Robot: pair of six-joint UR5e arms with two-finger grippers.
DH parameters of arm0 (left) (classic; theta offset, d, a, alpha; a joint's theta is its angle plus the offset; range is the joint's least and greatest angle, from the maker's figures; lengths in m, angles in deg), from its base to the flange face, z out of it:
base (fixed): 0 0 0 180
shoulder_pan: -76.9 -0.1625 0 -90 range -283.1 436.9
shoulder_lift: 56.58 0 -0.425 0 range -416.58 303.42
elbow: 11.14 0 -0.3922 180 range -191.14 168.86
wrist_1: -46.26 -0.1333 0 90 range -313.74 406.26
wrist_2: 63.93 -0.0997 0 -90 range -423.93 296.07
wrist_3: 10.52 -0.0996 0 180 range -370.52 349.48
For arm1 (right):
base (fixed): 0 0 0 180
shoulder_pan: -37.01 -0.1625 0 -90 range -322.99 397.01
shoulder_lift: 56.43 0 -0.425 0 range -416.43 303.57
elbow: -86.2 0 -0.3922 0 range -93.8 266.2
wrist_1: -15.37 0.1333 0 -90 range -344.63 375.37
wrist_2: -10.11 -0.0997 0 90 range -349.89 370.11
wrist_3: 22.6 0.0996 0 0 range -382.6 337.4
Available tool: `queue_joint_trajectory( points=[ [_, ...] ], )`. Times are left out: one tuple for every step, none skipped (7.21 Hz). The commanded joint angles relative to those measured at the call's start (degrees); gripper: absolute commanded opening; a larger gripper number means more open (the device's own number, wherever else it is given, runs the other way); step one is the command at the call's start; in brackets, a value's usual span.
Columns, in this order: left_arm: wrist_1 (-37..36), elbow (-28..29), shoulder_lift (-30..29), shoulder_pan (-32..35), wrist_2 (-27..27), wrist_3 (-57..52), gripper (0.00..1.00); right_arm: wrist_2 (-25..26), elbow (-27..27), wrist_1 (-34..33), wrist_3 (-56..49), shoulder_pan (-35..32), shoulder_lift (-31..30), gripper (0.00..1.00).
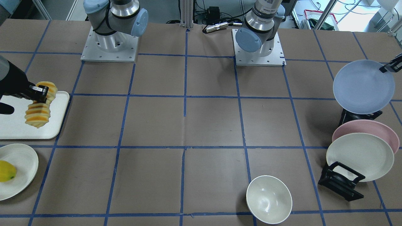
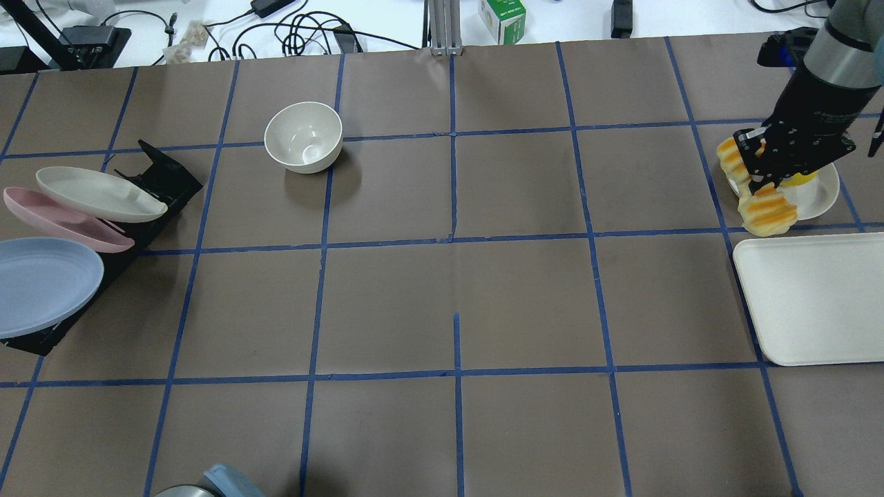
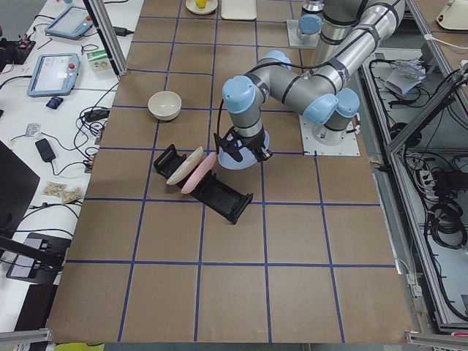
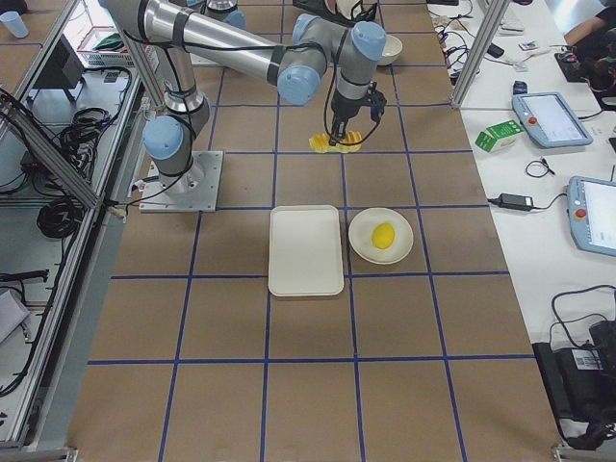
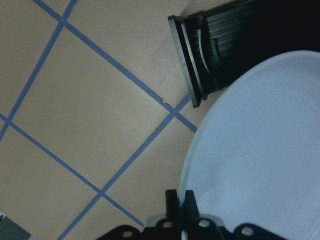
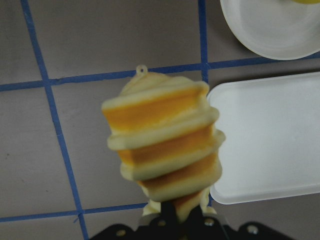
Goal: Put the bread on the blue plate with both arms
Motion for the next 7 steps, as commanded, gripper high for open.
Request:
queue_joint_trajectory(
  points=[
    [3.21, -5.25, 3.65, 12.41, 8.52, 6.99, 0.00, -0.34, -0.44, 0.09, 0.38, -0.44, -0.03, 0.00],
    [2.08, -8.85, 3.23, 17.95, 10.57, 9.00, 0.00, -0.34, -0.44, 0.09, 0.38, -0.44, 0.06, 0.00],
    [-3.15, -9.67, 2.10, 23.84, 13.38, 12.93, 0.00, -0.42, -0.35, 0.17, 0.38, -0.53, 0.06, 0.00],
    [-10.51, -10.02, 0.87, 29.55, 17.15, 14.19, 0.00, -1.73, -0.43, 0.26, 0.38, -0.62, -0.11, 0.00],
    [-17.20, -10.64, -1.67, 35.44, 20.40, 15.07, 0.00, -2.70, -0.44, 0.26, 0.64, -1.40, -0.12, 0.00],
    [-23.97, -12.29, -3.96, 40.63, 21.05, 19.17, 0.00, -2.71, -0.44, 0.26, 2.04, -2.89, -0.12, 0.00],
    [-32.39, -14.14, -6.76, 44.43, 21.14, 26.52, 0.00, -2.80, -0.52, 0.18, 5.44, -5.69, -0.12, 0.00]
  ],
)
